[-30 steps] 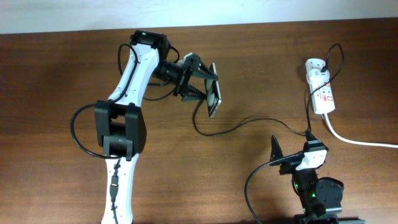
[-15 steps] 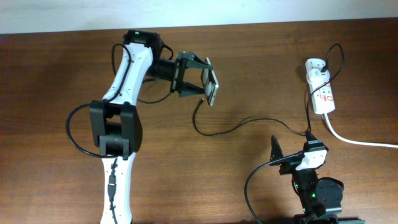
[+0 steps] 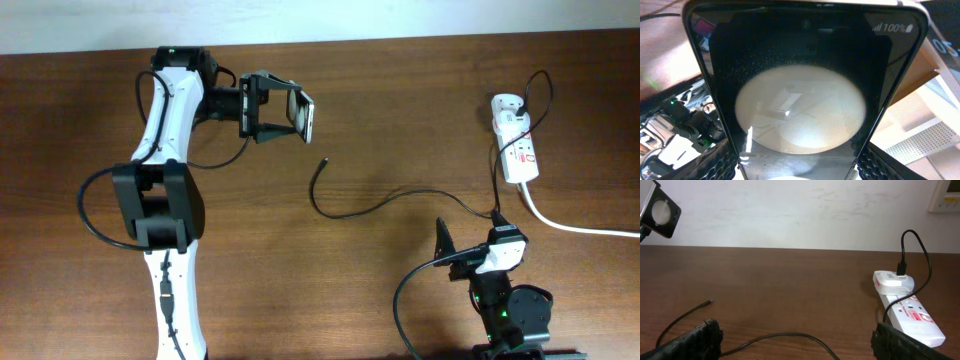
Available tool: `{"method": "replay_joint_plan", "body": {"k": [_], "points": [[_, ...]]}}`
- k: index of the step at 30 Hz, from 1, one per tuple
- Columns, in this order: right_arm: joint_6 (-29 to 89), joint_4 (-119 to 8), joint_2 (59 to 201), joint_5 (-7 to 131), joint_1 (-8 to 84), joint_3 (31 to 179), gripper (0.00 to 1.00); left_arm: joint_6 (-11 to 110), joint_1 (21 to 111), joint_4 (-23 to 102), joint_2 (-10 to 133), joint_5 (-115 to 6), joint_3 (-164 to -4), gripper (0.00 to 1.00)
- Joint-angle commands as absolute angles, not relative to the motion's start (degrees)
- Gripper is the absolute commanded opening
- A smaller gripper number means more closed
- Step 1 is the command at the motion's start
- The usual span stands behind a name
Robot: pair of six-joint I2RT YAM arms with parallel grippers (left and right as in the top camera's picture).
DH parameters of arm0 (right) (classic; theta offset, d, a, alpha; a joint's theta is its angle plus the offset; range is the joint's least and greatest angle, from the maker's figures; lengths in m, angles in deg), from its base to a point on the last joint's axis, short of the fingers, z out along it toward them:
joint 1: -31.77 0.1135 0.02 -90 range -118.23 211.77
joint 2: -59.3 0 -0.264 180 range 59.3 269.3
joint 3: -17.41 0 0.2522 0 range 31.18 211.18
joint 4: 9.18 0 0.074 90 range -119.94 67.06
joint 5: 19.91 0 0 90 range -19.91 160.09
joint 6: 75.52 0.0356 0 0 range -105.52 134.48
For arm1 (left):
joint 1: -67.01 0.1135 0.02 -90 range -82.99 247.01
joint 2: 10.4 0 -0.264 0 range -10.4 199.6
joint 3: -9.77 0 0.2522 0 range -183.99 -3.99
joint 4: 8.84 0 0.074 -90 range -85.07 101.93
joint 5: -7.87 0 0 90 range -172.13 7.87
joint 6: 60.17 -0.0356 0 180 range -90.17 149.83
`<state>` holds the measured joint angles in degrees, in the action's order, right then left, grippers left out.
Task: Plug charger to phone and switch on socket
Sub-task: 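Raise the phone with the left gripper and hold it near center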
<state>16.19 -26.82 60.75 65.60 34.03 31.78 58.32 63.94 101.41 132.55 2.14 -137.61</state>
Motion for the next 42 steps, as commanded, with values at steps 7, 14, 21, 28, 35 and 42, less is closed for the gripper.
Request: {"method": "replay_joint_plan", "body": {"k": [7,14,21,28,35,42], "points": [[16.45,-27.11,60.57,65.87,34.38,31.49,0.99,61.14,64.35,101.68,132.31,8.06,-139.05,0.12],[16.45,-27.11,60.57,65.87,34.38,31.49,0.99,61.75,64.35,101.68,132.31,8.06,-139.05,0.10],[16.45,-27.11,60.57,65.87,34.38,31.49,0.99,61.75,64.33,101.68,132.31,8.06,-139.05,0.11],[16.45,-27.11,60.57,65.87,34.38,31.49,0.99,61.75,64.35,101.68,132.31,8.06,-139.05,0.11],[16.43,-27.11,60.57,65.87,34.38,31.49,0.99,61.75,64.35,101.68,132.31,8.04,-139.05,0.11],[16.45,-27.11,60.57,65.87,34.38,31.49,0.99,61.75,64.33,101.68,132.31,8.06,-139.05,0.10]]}}
